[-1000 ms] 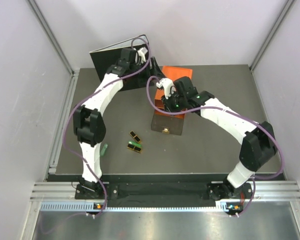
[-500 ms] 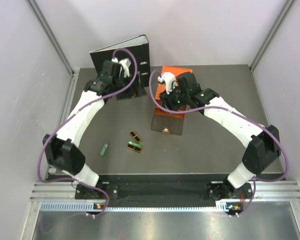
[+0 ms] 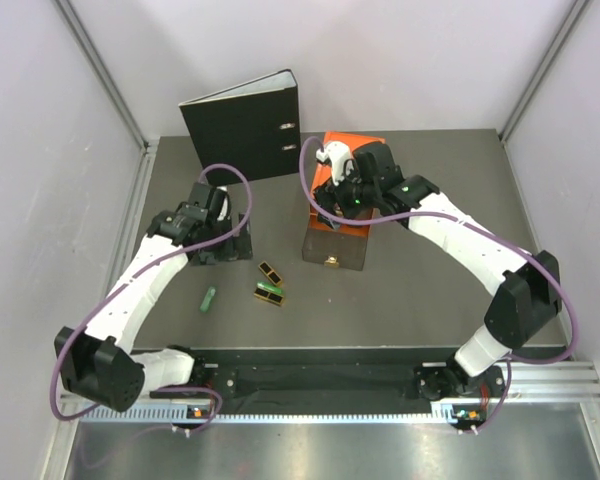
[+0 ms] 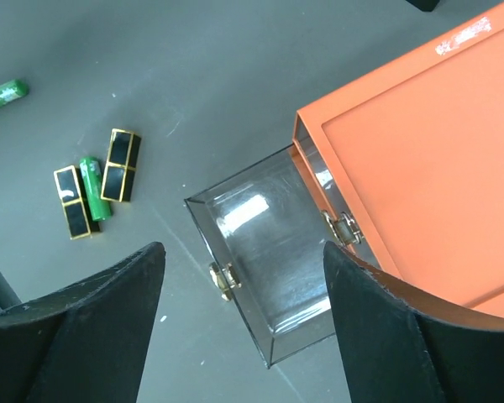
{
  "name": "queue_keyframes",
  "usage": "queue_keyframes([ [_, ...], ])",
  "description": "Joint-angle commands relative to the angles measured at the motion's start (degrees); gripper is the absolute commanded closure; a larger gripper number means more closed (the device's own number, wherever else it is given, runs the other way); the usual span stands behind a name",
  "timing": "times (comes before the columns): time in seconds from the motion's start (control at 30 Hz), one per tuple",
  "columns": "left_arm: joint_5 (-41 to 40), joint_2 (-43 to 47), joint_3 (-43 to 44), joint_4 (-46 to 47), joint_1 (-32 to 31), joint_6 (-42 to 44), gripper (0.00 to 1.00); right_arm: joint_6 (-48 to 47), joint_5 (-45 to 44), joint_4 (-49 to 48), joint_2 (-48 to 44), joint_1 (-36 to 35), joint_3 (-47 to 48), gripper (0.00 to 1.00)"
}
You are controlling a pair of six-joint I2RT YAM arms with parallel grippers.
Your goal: Organize the makeup
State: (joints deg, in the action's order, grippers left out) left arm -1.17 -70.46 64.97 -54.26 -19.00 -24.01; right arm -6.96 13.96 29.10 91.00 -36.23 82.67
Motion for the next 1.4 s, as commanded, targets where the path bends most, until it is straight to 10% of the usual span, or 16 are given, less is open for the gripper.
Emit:
queue_keyframes([
  [0.0,-6.56,2.08,-2.30,-5.42,0.63,2.65,0.01,1.16,1.16,-2.91,-2.06,0.10,2.14,0.23],
  [0.6,-0.58,-3.11,-16.01,-7.09,7.23,-7.36,0.01,4.76,-5.78,-5.72,1.80,7.47,7.94,0.21],
  [1.37,-6.38,-16.55,-2.84,-6.47,8.46,3.96,0.01,10.74,2.04,-4.67,18.07,17.60,17.70,0.30],
])
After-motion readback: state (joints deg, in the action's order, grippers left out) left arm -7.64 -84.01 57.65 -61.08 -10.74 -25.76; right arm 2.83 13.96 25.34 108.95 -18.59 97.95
